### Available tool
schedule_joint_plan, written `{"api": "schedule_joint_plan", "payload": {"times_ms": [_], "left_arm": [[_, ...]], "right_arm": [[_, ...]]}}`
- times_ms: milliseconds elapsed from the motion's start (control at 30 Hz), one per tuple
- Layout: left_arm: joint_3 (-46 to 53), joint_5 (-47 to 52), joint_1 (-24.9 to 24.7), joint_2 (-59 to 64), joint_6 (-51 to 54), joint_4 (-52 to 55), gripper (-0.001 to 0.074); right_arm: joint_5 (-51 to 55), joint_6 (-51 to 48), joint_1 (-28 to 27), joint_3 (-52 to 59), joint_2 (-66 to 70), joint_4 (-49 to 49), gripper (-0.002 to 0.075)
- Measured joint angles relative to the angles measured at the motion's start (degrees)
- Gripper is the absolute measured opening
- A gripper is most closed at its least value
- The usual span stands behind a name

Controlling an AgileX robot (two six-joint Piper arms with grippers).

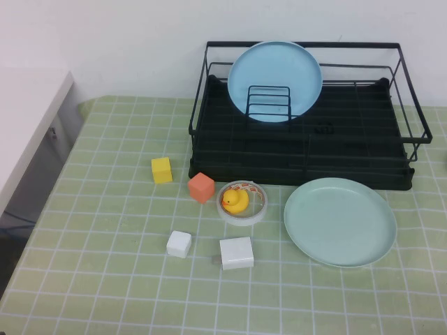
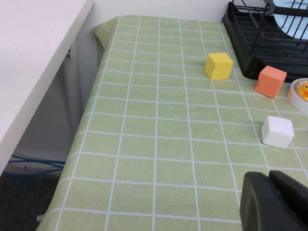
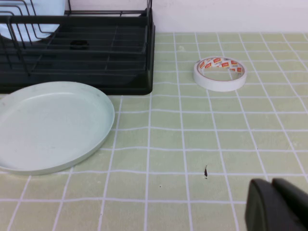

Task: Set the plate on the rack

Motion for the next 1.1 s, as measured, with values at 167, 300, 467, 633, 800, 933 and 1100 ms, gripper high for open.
{"api": "schedule_joint_plan", "payload": {"times_ms": [167, 300, 467, 633, 800, 933, 1100], "left_arm": [[0.0, 0.0, 0.0, -0.1, 0.0, 0.0, -0.0001], [0.0, 0.0, 0.0, -0.1, 0.0, 0.0, -0.0001], [0.0, 0.0, 0.0, -0.1, 0.0, 0.0, -0.0001], [0.0, 0.0, 0.0, -0.1, 0.0, 0.0, -0.0001], [0.0, 0.0, 0.0, -0.1, 0.0, -0.7, -0.0001], [0.0, 0.0, 0.0, -0.1, 0.0, -0.7, -0.0001], [0.0, 0.0, 0.0, -0.1, 0.0, -0.8, -0.0001]], "right_arm": [[0.0, 0.0, 0.0, 0.0, 0.0, 0.0, -0.0002], [0.0, 0.0, 0.0, 0.0, 0.0, 0.0, -0.0002], [0.0, 0.0, 0.0, 0.0, 0.0, 0.0, -0.0002], [0.0, 0.0, 0.0, 0.0, 0.0, 0.0, -0.0002], [0.0, 0.0, 0.0, 0.0, 0.0, 0.0, -0.0002], [0.0, 0.0, 0.0, 0.0, 0.0, 0.0, -0.0002], [0.0, 0.0, 0.0, 0.0, 0.0, 0.0, -0.0002]]}}
